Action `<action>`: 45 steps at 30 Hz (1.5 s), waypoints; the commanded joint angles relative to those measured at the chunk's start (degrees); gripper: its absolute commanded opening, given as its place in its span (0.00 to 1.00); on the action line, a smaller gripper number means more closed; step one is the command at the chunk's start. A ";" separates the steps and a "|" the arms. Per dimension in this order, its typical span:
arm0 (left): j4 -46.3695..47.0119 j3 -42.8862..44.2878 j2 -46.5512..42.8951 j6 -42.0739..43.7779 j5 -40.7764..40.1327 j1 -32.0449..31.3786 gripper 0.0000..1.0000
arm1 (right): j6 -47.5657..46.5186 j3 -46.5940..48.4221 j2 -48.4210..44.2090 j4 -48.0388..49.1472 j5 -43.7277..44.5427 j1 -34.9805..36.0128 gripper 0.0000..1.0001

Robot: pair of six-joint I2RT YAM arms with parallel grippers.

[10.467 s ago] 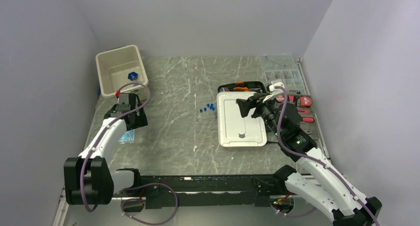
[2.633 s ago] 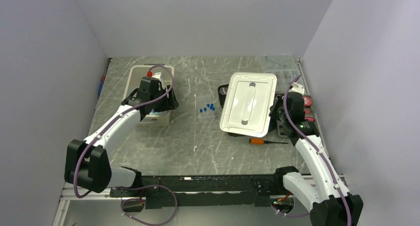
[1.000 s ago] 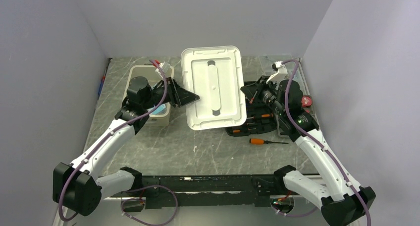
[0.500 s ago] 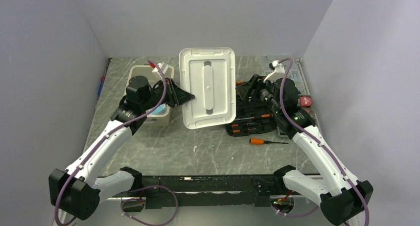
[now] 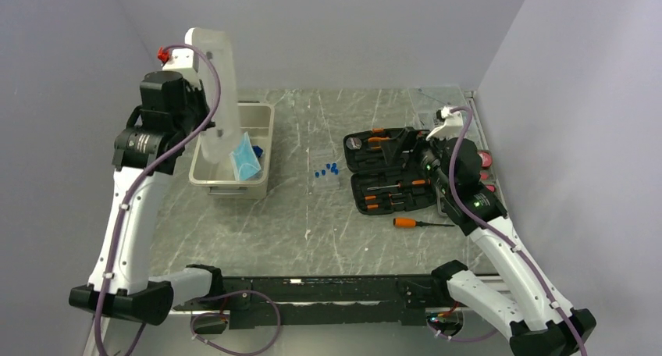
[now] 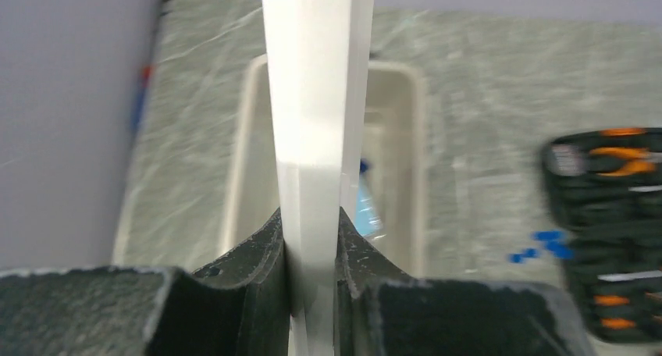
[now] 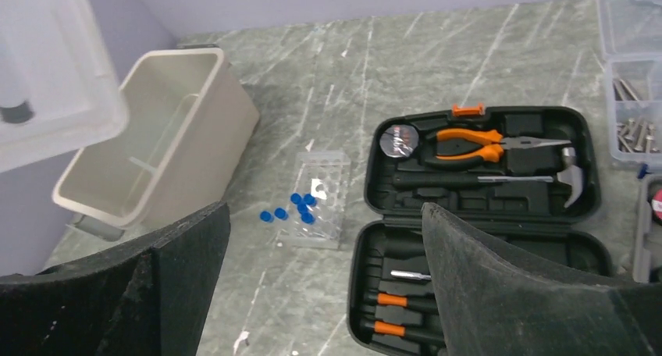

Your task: Organize the chemistry lab equipment

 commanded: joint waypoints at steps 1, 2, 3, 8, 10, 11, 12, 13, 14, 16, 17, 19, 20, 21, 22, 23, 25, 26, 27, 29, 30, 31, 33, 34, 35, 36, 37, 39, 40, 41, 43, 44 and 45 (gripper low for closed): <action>-13.92 6.64 5.14 8.58 -22.93 0.16 0.00 | -3.20 -2.08 -1.89 1.04 3.25 -0.12 0.94; -15.27 7.84 6.30 9.06 -26.16 0.12 0.00 | -3.42 -2.45 -2.08 1.12 3.25 -0.10 0.94; -15.86 8.35 7.18 9.57 -28.88 0.06 0.00 | -3.54 -2.77 -2.29 1.27 3.17 -0.05 0.94; -17.27 9.71 11.76 11.38 -40.65 -2.14 0.00 | -4.40 -4.16 -3.31 1.91 2.76 -0.11 0.95; -17.09 9.76 13.74 13.72 -46.28 -4.22 0.00 | -4.58 -4.53 -3.63 2.08 2.67 -0.12 0.95; -17.16 10.09 14.73 14.20 -48.34 -5.02 0.00 | -4.61 -4.69 -3.80 2.16 2.58 -0.11 0.95; -17.32 10.79 15.75 14.38 -49.86 -5.79 0.00 | -4.69 -4.88 -4.05 2.31 2.48 -0.11 0.95; -17.72 11.84 16.49 14.08 -51.02 -6.47 0.00 | -4.70 -5.10 -4.18 2.48 2.35 -0.10 0.95; -17.85 12.82 17.00 13.95 -51.10 -7.04 0.00 | -4.75 -5.28 -4.29 2.64 2.23 -0.09 0.96; -17.49 15.04 17.55 13.74 -48.23 -8.03 0.00 | -4.78 -5.72 -4.41 2.96 2.23 -0.12 0.96; -17.65 16.10 17.68 13.40 -46.64 -8.35 0.00 | -4.83 -5.90 -4.39 3.09 2.20 -0.11 0.96; -18.66 18.27 18.12 12.78 -44.72 -8.85 0.00 | -4.87 -6.14 -4.18 3.24 2.32 -0.11 0.96; -18.93 18.95 18.36 12.86 -45.20 -9.18 0.00 | -4.85 -6.15 -3.97 3.24 2.32 -0.10 0.96; -18.69 19.20 18.50 13.49 -46.57 -9.47 0.00 | -4.87 -6.09 -3.89 3.24 2.23 -0.15 0.96; -17.66 18.95 18.41 14.74 -48.32 -9.61 0.00 | -4.83 -6.10 -3.75 3.29 2.12 -0.11 0.96; -16.10 17.51 18.13 16.87 -49.99 -9.64 0.00 | -4.88 -6.19 -3.77 3.26 2.03 -0.09 0.96; -12.30 14.81 17.58 21.55 -53.82 -9.73 0.00 | -4.87 -6.36 -3.82 3.46 1.92 -0.10 0.96; -10.28 13.05 17.31 23.99 -55.83 -9.81 0.00 | -4.87 -6.45 -3.85 3.57 1.93 -0.10 0.96; -7.82 11.14 16.97 26.14 -57.52 -9.89 0.00 | -4.81 -6.56 -3.77 3.71 1.96 -0.11 0.96; -4.17 7.63 16.83 29.13 -58.67 -9.98 0.00 | -4.79 -6.59 -3.64 3.77 1.79 -0.09 0.96; -3.74 6.71 17.16 29.24 -58.40 -9.99 0.00 | -4.75 -6.59 -3.47 3.77 1.70 -0.09 0.96; -3.75 6.06 17.71 29.04 -58.18 -9.99 0.00 | -4.71 -6.55 -3.35 3.89 1.58 -0.11 0.96; -4.04 5.23 19.20 28.69 -57.79 -9.99 0.00 | -4.70 -6.50 -3.26 3.77 1.46 -0.07 0.96; -4.44 5.13 20.03 28.28 -57.14 -10.03 0.00 | -4.65 -6.50 -3.25 3.78 1.51 -0.10 0.96; -5.21 5.26 20.91 27.58 -56.32 -10.14 0.00 | -4.70 -6.50 -3.29 3.78 1.46 -0.11 0.96; -6.12 5.69 21.84 26.74 -55.60 -10.37 0.00 | -4.70 -6.46 -3.36 3.81 1.51 -0.11 0.96; -6.98 5.94 22.85 26.14 -54.86 -10.61 0.00 | -4.70 -6.49 -3.35 3.77 1.49 -0.15 0.96; -8.95 6.59 25.24 24.88 -54.06 -10.97 0.00 | -4.66 -6.50 -3.39 3.81 1.45 -0.08 0.96; -10.06 6.93 26.29 24.15 -53.89 -11.16 0.00 | -4.66 -6.45 -3.29 3.71 1.45 -0.07 0.96; -11.03 7.13 27.19 23.46 -53.75 -11.40 0.00 | -4.68 -6.49 -3.25 3.68 1.51 -0.10 0.96; -12.54 7.18 28.73 22.25 -53.28 -12.01 0.00 | -4.74 -6.55 -3.39 3.70 1.63 -0.11 0.96; -13.20 7.25 29.26 21.55 -52.97 -12.34 0.00 | -4.78 -6.59 -3.35 3.68 1.70 -0.11 0.96; -14.03 7.29 29.91 20.83 -52.56 -12.69 0.00 | -4.79 -6.59 -3.36 3.68 1.77 -0.08 0.96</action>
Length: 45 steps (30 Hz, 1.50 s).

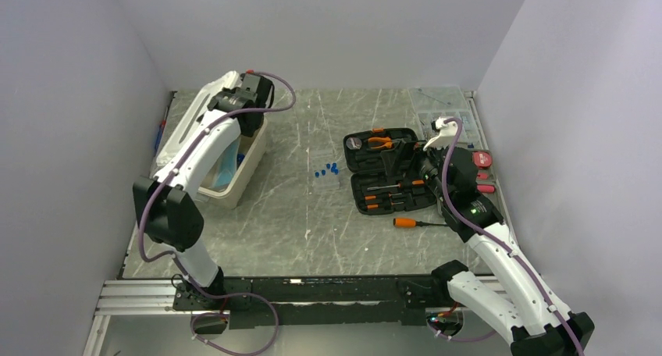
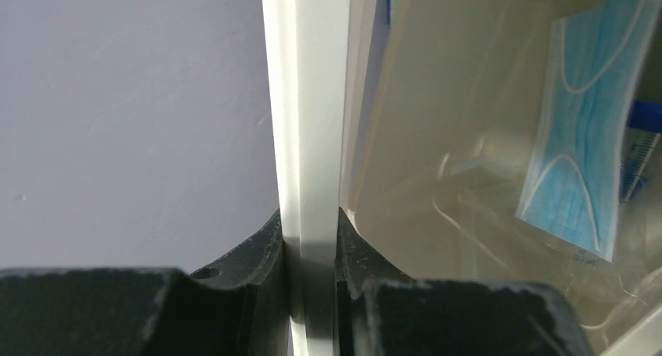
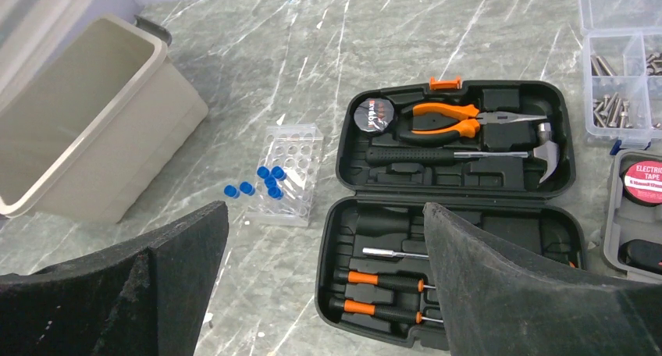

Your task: Organize the chemistry lab equipment

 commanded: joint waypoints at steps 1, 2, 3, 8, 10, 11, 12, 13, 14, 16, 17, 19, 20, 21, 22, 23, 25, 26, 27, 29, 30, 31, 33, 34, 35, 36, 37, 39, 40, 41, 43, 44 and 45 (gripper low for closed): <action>-4.05 2.49 1.68 -4.09 0.28 -1.82 0.00 | -0.79 0.05 -0.18 3.26 0.28 -0.10 0.96; -4.70 2.35 2.13 -4.77 0.30 -2.24 0.00 | -0.79 -0.02 -0.10 3.26 0.23 -0.11 0.96; -5.42 2.28 2.59 -5.29 0.10 -2.57 0.00 | -0.79 -0.02 -0.02 3.25 0.24 -0.11 0.96; -9.86 2.07 3.89 -8.25 -1.09 -3.97 0.02 | -0.78 -0.21 0.11 3.53 0.22 -0.11 0.96; -11.65 1.70 4.00 -9.66 -1.51 -4.65 0.03 | -0.79 -0.23 0.22 3.59 0.15 -0.10 0.96; -12.54 1.60 4.08 -10.56 -1.56 -4.97 0.03 | -0.80 -0.27 0.23 3.66 0.12 -0.11 0.96; -13.49 1.50 4.10 -11.47 -1.53 -5.33 0.03 | -0.79 -0.36 0.25 3.69 0.11 -0.11 0.96; -14.50 1.49 4.14 -12.33 -1.43 -5.67 0.04 | -0.79 -0.38 0.28 3.79 0.07 -0.08 0.96; -15.35 1.56 4.23 -12.72 -1.42 -5.98 0.04 | -0.79 -0.39 0.32 3.77 -0.03 -0.10 0.96; -17.16 1.72 4.42 -16.15 -1.37 -6.55 0.05 | -0.71 -0.39 0.32 3.78 -0.18 -0.10 0.96; -17.92 1.82 4.52 -16.91 -1.20 -6.86 0.06 | -0.68 -0.40 0.26 3.84 -0.25 -0.15 0.96; -18.78 1.67 4.58 -17.60 -0.88 -7.50 0.08 | -0.70 -0.50 0.17 3.87 -0.34 -0.15 0.97; -19.12 1.66 4.61 -18.06 -0.55 -7.75 0.09 | -0.70 -0.48 0.10 3.78 -0.31 -0.13 0.97; -19.57 1.73 4.75 -18.64 0.04 -7.90 0.11 | -0.68 -0.47 0.08 3.89 -0.29 -0.10 0.97; -20.01 1.89 4.92 -19.21 0.62 -8.20 0.12 | -0.62 -0.47 0.00 3.89 -0.39 -0.06 0.97; -20.42 1.96 5.07 -19.72 1.37 -8.45 0.15 | -0.62 -0.49 0.07 3.86 -0.46 -0.10 0.97; -21.14 2.08 5.52 -20.79 2.32 -9.02 0.21 | -0.61 -0.47 0.06 3.86 -0.56 -0.11 0.97; -21.49 2.14 5.72 -21.26 2.94 -9.32 0.25 | -0.61 -0.47 0.12 3.90 -0.59 -0.15 0.96; -21.77 2.37 5.91 -21.70 3.90 -9.51 0.27 | -0.54 -0.54 0.05 3.93 -0.63 -0.09 0.97; -22.13 2.97 6.13 -22.36 5.88 -10.06 0.34 | -0.53 -0.56 0.07 4.01 -0.66 -0.11 0.97; -22.08 3.12 6.18 -22.50 6.81 -10.32 0.37 | -0.53 -0.56 0.11 4.02 -0.76 -0.13 0.97; -21.95 3.22 6.20 -22.57 7.76 -10.65 0.40 | -0.52 -0.56 0.12 3.96 -0.75 -0.13 0.97; -21.63 3.41 6.13 -22.85 9.39 -11.21 0.46 | -0.52 -0.56 0.20 4.06 -0.82 -0.11 0.97; -21.53 3.42 6.06 -22.88 10.20 -11.56 0.48 | -0.53 -0.56 0.24 4.04 -0.93 -0.13 0.97; -21.45 3.42 5.97 -22.96 10.69 -11.80 0.50 | -0.53 -0.56 0.23 4.15 -0.90 -0.11 0.97; -21.34 3.48 5.97 -23.00 11.18 -11.99 0.52 | -0.53 -0.62 0.25 4.17 -0.87 -0.15 0.97; -21.22 3.50 5.81 -23.06 11.68 -12.19 0.53 | -0.53 -0.65 0.33 4.21 -0.82 -0.11 0.97; -20.67 3.43 5.41 -23.13 13.26 -12.38 0.56 | -0.53 -0.65 0.46 4.28 -0.90 -0.06 0.97; -20.37 3.42 5.13 -23.13 14.07 -12.46 0.57 | -0.53 -0.65 0.57 4.30 -0.90 -0.15 0.97; -20.08 3.42 4.93 -23.20 15.00 -12.49 0.59 | -0.53 -0.70 0.59 4.30 -0.91 -0.10 0.96; -19.56 3.27 4.45 -23.33 16.69 -12.73 0.60 | -0.53 -0.74 0.63 4.43 -0.92 -0.05 0.97; -19.24 3.12 4.10 -23.46 17.74 -12.75 0.61 | -0.50 -0.74 0.73 4.39 -0.88 -0.10 0.97; -18.53 2.78 3.69 -23.44 18.89 -12.73 0.63 | -0.52 -0.80 0.76 4.43 -0.86 -0.10 0.97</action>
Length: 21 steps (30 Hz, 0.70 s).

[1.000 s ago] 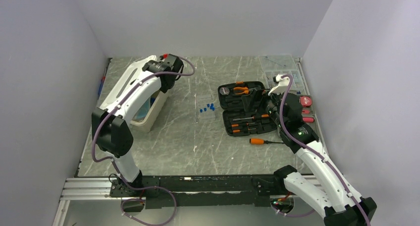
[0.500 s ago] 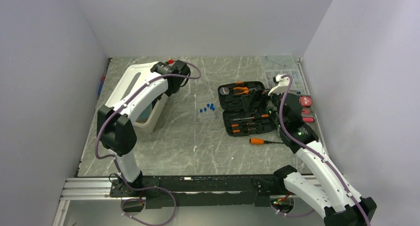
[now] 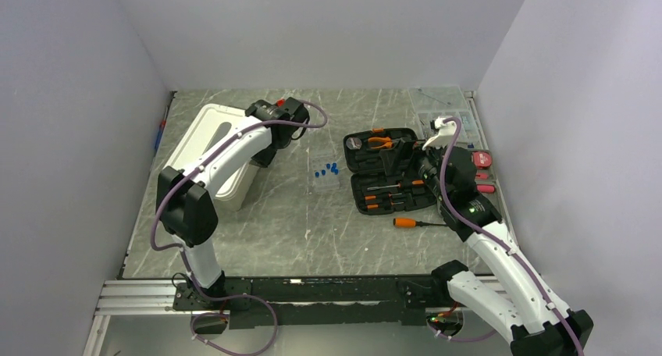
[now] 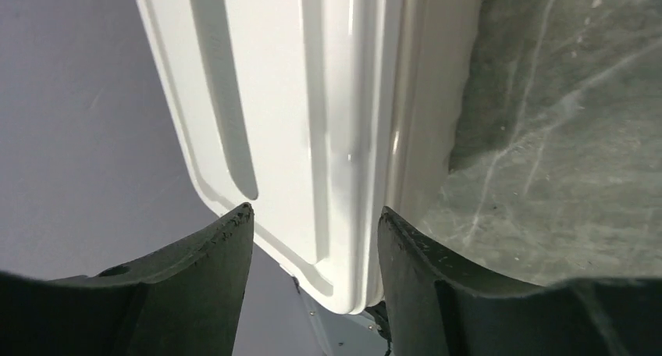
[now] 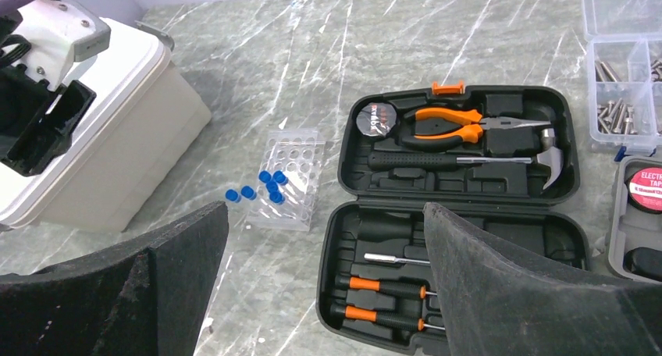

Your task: Organize the chemistry lab equipment

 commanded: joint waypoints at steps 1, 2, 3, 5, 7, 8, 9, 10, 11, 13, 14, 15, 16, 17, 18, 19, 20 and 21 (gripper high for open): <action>2.57 0.96 -3.60 -1.23 6.02 -0.33 0.64 | -0.48 -0.39 0.23 2.80 -0.40 -0.11 0.97; 3.71 0.39 -4.20 -1.12 7.47 -0.25 0.66 | -0.48 -0.39 0.16 2.81 -0.40 -0.13 0.97; 5.04 -0.36 -4.96 -1.01 9.11 -0.19 0.68 | -0.48 -0.44 0.18 2.80 -0.39 -0.09 0.97; 7.53 -1.93 -6.23 -0.87 12.71 0.32 0.71 | -0.48 -0.54 0.19 2.81 -0.37 -0.07 0.97; 9.61 -3.16 -7.14 -0.87 15.65 1.01 0.71 | -0.46 -0.56 0.06 2.79 -0.47 -0.11 0.97; 10.35 -3.89 -7.59 -0.87 16.72 1.42 0.72 | -0.48 -0.56 0.04 2.79 -0.49 -0.10 0.96; 11.18 -4.43 -7.97 -0.81 17.33 1.84 0.72 | -0.48 -0.56 0.06 2.77 -0.49 -0.06 0.97; 11.75 -4.96 -8.24 -0.69 17.85 2.29 0.73 | -0.48 -0.56 0.09 2.73 -0.55 -0.04 0.97; 12.44 -5.52 -8.59 -0.60 18.45 2.81 0.74 | -0.48 -0.56 0.08 2.75 -0.56 -0.10 0.97; 13.60 -6.53 -9.09 -0.22 19.45 3.94 0.75 | -0.46 -0.64 0.03 2.70 -0.48 -0.09 0.97; 14.17 -6.98 -9.21 -0.07 19.54 4.37 0.75 | -0.49 -0.65 0.03 2.79 -0.46 -0.12 0.97; 14.63 -7.41 -9.34 0.11 19.41 4.66 0.75 | -0.48 -0.70 0.01 2.85 -0.46 -0.08 0.97; 15.04 -7.77 -9.37 0.27 19.38 4.88 0.75 | -0.48 -0.71 -0.04 2.86 -0.49 -0.10 0.97; 15.47 -8.20 -9.44 0.42 19.24 5.04 0.75 | -0.48 -0.70 0.07 2.84 -0.47 -0.11 0.97; 16.10 -8.77 -9.44 0.59 19.04 5.17 0.74 | -0.48 -0.70 0.03 2.81 -0.49 -0.15 0.97; 16.63 -9.36 -9.48 0.78 18.86 5.31 0.74 | -0.46 -0.70 0.10 2.80 -0.47 -0.07 0.97; 16.95 -9.86 -9.45 0.83 18.40 5.39 0.73 | -0.48 -0.75 0.13 2.86 -0.76 -0.09 0.97; 17.11 -10.26 -9.28 0.72 17.55 5.43 0.72 | -0.44 -0.66 0.14 2.80 -1.00 -0.10 0.97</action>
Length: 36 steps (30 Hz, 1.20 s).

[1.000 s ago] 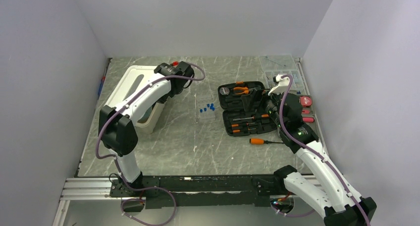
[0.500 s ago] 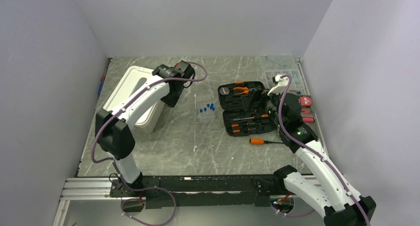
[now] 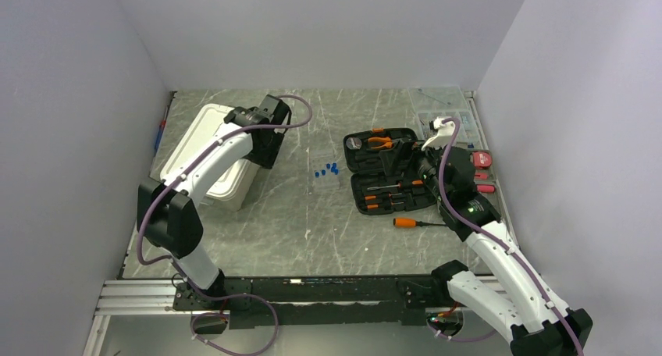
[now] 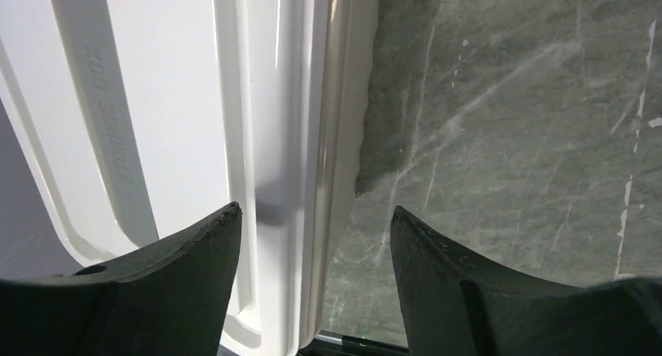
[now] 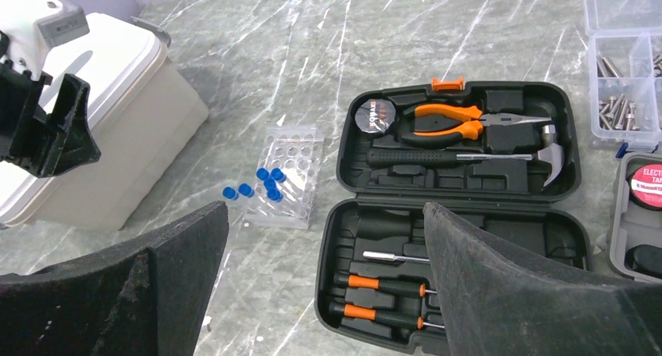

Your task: Organize the chemistry lab equipment

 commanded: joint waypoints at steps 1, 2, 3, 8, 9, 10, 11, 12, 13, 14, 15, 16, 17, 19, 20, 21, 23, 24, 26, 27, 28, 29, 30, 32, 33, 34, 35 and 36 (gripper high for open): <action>3.01 -1.49 -1.70 0.31 -1.33 0.15 0.70 | -0.41 -0.15 -0.20 2.45 -1.06 -0.11 0.97; 2.80 -1.63 -1.47 0.24 -2.42 0.14 0.68 | -0.43 -0.20 -0.18 2.45 -1.02 -0.11 0.97; 2.69 -1.92 -1.21 0.26 -3.29 0.14 0.67 | -0.40 -0.21 -0.17 2.47 -1.02 -0.12 0.97; 2.49 -3.37 -0.70 0.04 -6.44 0.00 0.58 | -0.39 -0.17 0.06 2.60 -1.00 -0.11 0.97; 2.54 -3.63 -0.74 -0.03 -6.98 -0.10 0.56 | -0.30 -0.21 0.10 2.58 -1.06 -0.08 0.97; 2.69 -3.97 -0.78 0.08 -7.32 -0.17 0.55 | -0.26 -0.22 0.21 2.66 -1.00 -0.10 0.97; 2.82 -4.18 -0.78 0.18 -7.61 -0.27 0.54 | -0.30 -0.22 0.21 2.66 -1.00 -0.14 0.97; 2.84 -4.43 -0.78 0.26 -7.74 -0.37 0.53 | -0.31 -0.22 0.31 2.73 -1.01 -0.10 0.97; 3.04 -4.61 -0.86 0.21 -7.58 -0.45 0.52 | -0.35 -0.22 0.40 2.75 -1.00 -0.08 0.97; 3.20 -4.80 -0.93 0.14 -7.29 -0.48 0.51 | -0.31 -0.22 0.43 2.75 -1.01 -0.07 0.97; 3.64 -5.02 -1.08 0.01 -7.08 -0.66 0.50 | -0.23 -0.28 0.51 2.83 -1.00 -0.10 0.97; 3.90 -5.26 -1.19 -0.03 -6.85 -0.74 0.49 | -0.22 -0.28 0.61 2.84 -1.10 -0.11 0.97; 4.02 -5.42 -1.23 -0.20 -6.92 -0.93 0.48 | -0.22 -0.29 0.65 2.84 -1.09 -0.11 0.97; 4.37 -5.64 -1.22 -0.43 -7.07 -1.07 0.46 | -0.21 -0.29 0.67 2.95 -1.04 -0.11 0.97; 4.54 -5.78 -1.18 -0.53 -6.99 -1.16 0.45 | -0.20 -0.32 0.61 2.93 -1.03 -0.11 0.97; 4.63 -5.89 -1.12 -0.64 -6.99 -1.24 0.44 | -0.22 -0.32 0.55 2.99 -1.08 -0.10 0.97; 4.69 -6.03 -0.90 -0.76 -7.18 -1.37 0.42 | -0.22 -0.30 0.57 2.99 -1.02 -0.05 0.97; 4.74 -6.09 -0.80 -0.89 -7.51 -1.50 0.40 | -0.22 -0.30 0.56 2.93 -1.00 -0.05 0.97; 4.78 -6.26 -0.67 -0.89 -7.96 -1.82 0.37 | -0.21 -0.30 0.46 2.93 -1.05 -0.11 0.97; 4.85 -6.34 -0.61 -1.01 -8.34 -1.99 0.36 | -0.22 -0.35 0.45 2.93 -1.00 -0.11 0.97; 4.91 -6.42 -0.53 -0.94 -8.58 -2.10 0.35 | -0.21 -0.38 0.41 2.99 -1.04 -0.11 0.97; 4.83 -6.40 -0.44 -0.91 -8.72 -2.20 0.35 | -0.16 -0.39 0.41 2.96 -1.00 -0.11 0.97; 4.79 -6.44 -0.24 -0.93 -8.74 -2.22 0.35 | -0.15 -0.39 0.45 2.98 -1.01 -0.06 0.97; 4.70 -6.40 -0.04 -1.02 -8.67 -2.31 0.36 | -0.19 -0.47 0.42 2.99 -1.05 -0.12 0.97; 4.69 -6.40 0.00 -1.04 -8.55 -2.36 0.37 | -0.22 -0.48 0.50 2.99 -1.02 -0.05 0.97; 4.69 -6.32 -0.11 -1.05 -8.34 -2.39 0.39 | -0.22 -0.48 0.51 3.01 -1.00 -0.06 0.97; 4.69 -6.09 -0.41 -1.10 -8.24 -2.44 0.43 | -0.28 -0.44 0.56 2.94 -1.02 -0.08 0.97; 4.74 -5.71 -0.91 -1.19 -8.11 -2.55 0.46 | -0.34 -0.40 0.45 2.95 -1.04 -0.06 0.97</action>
